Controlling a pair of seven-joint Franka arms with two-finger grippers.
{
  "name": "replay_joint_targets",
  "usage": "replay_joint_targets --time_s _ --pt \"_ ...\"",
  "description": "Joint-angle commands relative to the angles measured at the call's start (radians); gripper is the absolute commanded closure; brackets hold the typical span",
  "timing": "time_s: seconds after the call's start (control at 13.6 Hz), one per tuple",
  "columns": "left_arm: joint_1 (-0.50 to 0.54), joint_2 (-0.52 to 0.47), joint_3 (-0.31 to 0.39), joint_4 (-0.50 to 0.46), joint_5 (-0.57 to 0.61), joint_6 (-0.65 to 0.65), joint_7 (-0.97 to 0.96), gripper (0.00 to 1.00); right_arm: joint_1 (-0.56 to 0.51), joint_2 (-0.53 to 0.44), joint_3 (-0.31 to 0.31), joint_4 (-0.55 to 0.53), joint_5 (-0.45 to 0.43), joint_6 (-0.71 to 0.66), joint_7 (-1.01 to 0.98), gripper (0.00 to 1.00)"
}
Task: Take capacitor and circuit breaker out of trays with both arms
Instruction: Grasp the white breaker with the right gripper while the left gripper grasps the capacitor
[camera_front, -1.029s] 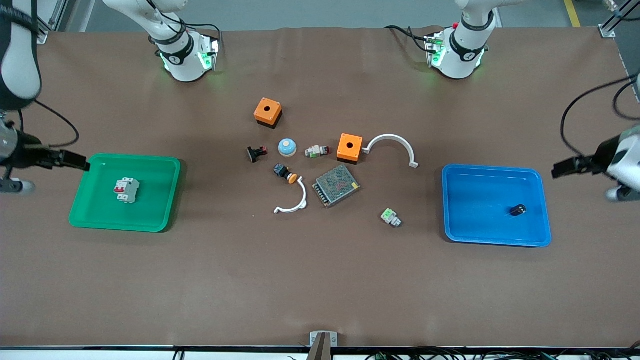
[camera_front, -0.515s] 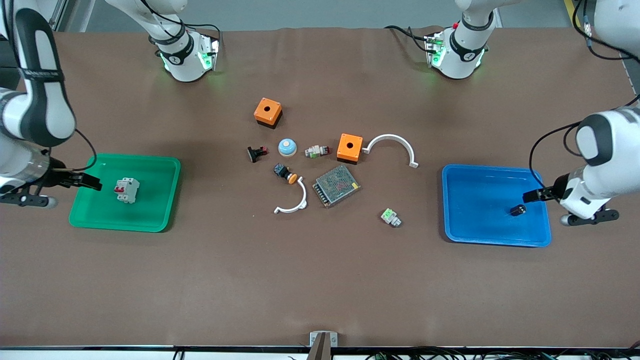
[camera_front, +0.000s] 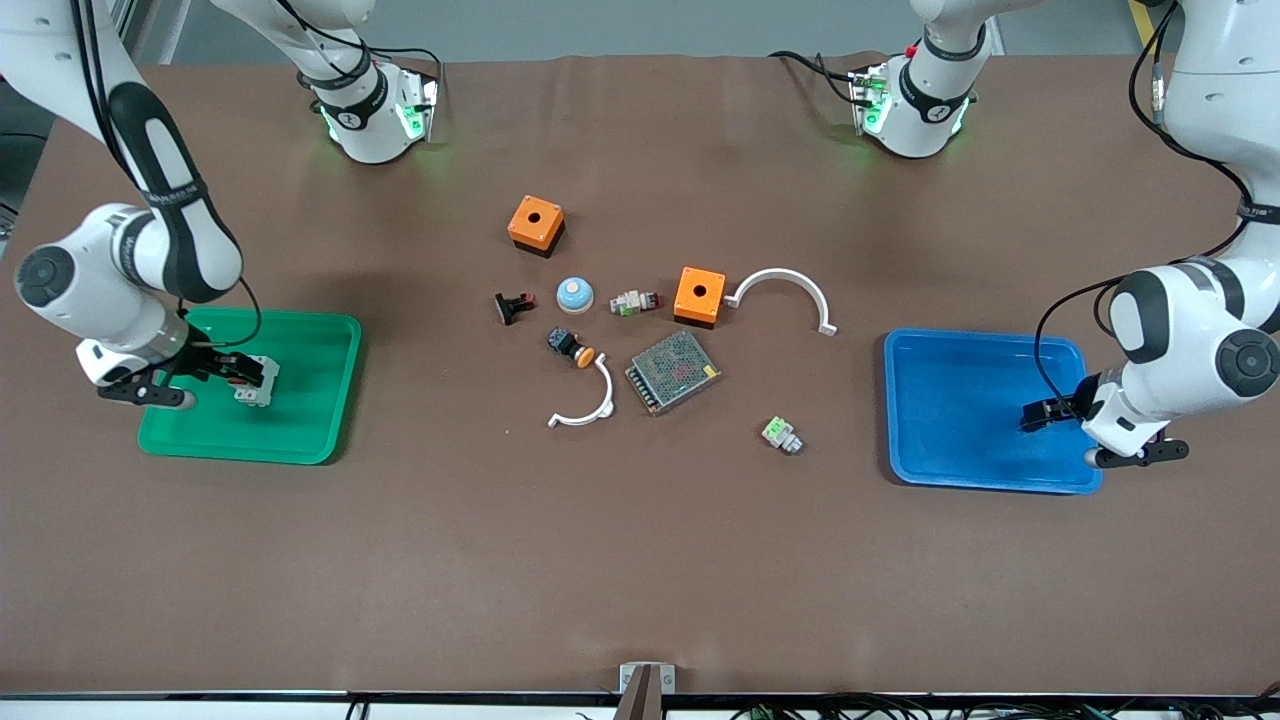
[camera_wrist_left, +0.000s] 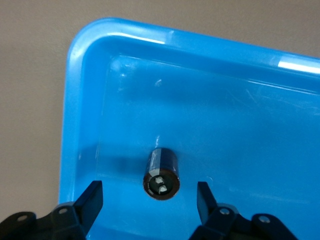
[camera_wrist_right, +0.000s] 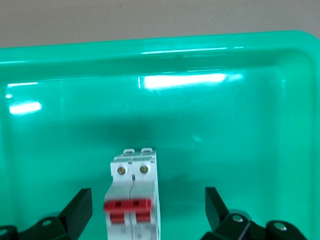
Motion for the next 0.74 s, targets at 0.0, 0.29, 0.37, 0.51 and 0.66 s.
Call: replay_joint_targets --time_s 0.0,0.29,0.37,0.51,0.66 --pt "0.003 0.019 -0.005 0.022 0.020 0.002 -0.012 0.25 0.015 0.021 0.004 -0.005 0.023 0.022 -0.010 0.19" --pt "0.003 0.046 -0.005 0.042 0.019 0.008 -0.014 0.40 0.013 0.023 0.005 -0.007 0.025 -0.007 -0.001 0.88" --pt "0.002 0.049 -0.005 0.045 0.017 0.009 -0.014 0.42 0.013 0.020 0.005 -0.006 0.026 -0.019 0.000 0.97" --pt "0.002 0.061 -0.005 0.046 0.014 0.009 -0.014 0.52 0.019 -0.004 0.031 0.014 0.060 -0.090 0.008 1.00" --pt "0.000 0.061 -0.005 0.046 0.013 0.009 -0.014 0.78 0.047 -0.047 0.063 0.085 0.071 -0.240 0.061 1.00"
